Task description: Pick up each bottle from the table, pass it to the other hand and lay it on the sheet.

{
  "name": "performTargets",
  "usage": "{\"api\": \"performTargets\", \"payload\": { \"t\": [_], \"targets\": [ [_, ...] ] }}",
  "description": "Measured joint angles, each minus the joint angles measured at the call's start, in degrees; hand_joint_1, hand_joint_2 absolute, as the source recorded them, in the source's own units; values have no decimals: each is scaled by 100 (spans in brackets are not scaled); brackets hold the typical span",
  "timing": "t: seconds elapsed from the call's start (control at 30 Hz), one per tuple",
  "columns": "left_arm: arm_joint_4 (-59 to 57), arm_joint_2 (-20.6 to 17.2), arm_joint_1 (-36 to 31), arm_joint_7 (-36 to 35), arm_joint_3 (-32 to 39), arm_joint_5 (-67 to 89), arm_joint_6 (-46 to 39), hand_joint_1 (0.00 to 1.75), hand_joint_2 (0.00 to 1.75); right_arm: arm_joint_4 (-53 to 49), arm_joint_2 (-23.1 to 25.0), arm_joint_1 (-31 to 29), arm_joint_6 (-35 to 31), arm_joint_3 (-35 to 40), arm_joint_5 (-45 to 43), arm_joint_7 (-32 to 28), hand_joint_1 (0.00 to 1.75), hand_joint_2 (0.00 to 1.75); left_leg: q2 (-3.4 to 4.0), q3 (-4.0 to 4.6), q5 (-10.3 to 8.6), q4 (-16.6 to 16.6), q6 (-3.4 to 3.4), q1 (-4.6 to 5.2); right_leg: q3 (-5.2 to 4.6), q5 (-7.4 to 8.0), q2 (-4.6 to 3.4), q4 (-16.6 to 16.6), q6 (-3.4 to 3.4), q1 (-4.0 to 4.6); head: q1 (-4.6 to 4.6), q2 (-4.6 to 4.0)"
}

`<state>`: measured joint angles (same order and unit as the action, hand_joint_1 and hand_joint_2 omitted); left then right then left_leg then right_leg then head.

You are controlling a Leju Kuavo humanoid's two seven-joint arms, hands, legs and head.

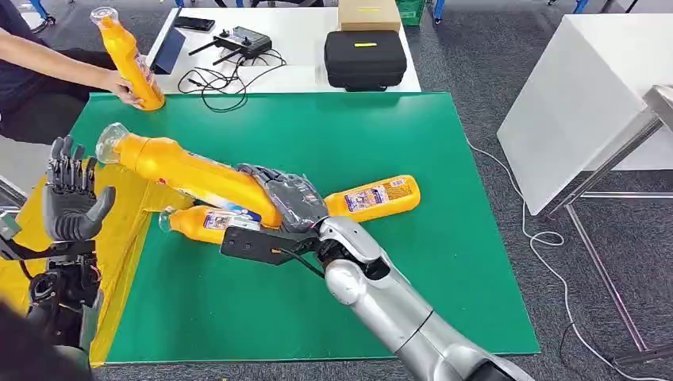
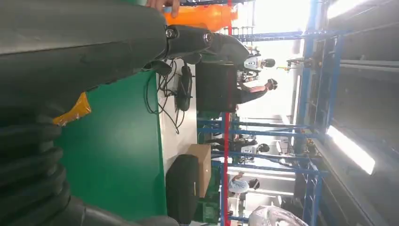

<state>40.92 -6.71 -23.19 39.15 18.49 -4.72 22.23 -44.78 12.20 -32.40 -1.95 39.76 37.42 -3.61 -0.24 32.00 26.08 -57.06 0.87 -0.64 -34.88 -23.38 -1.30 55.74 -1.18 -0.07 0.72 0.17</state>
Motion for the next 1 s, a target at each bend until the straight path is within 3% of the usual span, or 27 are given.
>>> {"api": "performTargets", "payload": {
  "t": [0.17, 0.27, 0.33, 0.57, 1.0],
  "targets": [
    [0, 0, 0, -31, 0, -26, 29, 0, 175, -13, -9, 0, -22, 0, 24, 8, 175, 175, 1, -1, 0, 0, 0, 0, -2, 0, -1, -1, 0, 0, 0, 0],
    [-22, 257, 32, -1397, -30, -1437, 1408, 0, 175, 182, 182, -19, -1066, -29, 592, 120, 175, 175, -5, 3, 0, -1, 0, 3, -3, 0, 5, -1, 0, -1, 0, 0],
    [229, 492, 207, -1886, -292, -2381, 2313, 0, 175, 476, 421, -128, -1661, -42, 597, 155, 175, 175, -5, 4, 0, 0, 0, 2, -2, 0, 6, 0, 0, -1, 0, 0],
    [514, 697, 354, -1991, -929, -3005, 2190, 0, 175, 940, 684, -207, -1753, -33, 584, 122, 175, 175, -11, 7, 2, -1, 0, 1, -5, 0, 12, -4, 0, -1, 0, 0],
    [658, 728, 451, -2002, -1158, -3043, 2078, 0, 175, 1235, 772, -234, -1749, -33, 605, 103, 175, 175, -7, 9, 2, 0, -1, -1, -4, 0, 11, -2, 0, 0, 0, 0]
  ]
}}
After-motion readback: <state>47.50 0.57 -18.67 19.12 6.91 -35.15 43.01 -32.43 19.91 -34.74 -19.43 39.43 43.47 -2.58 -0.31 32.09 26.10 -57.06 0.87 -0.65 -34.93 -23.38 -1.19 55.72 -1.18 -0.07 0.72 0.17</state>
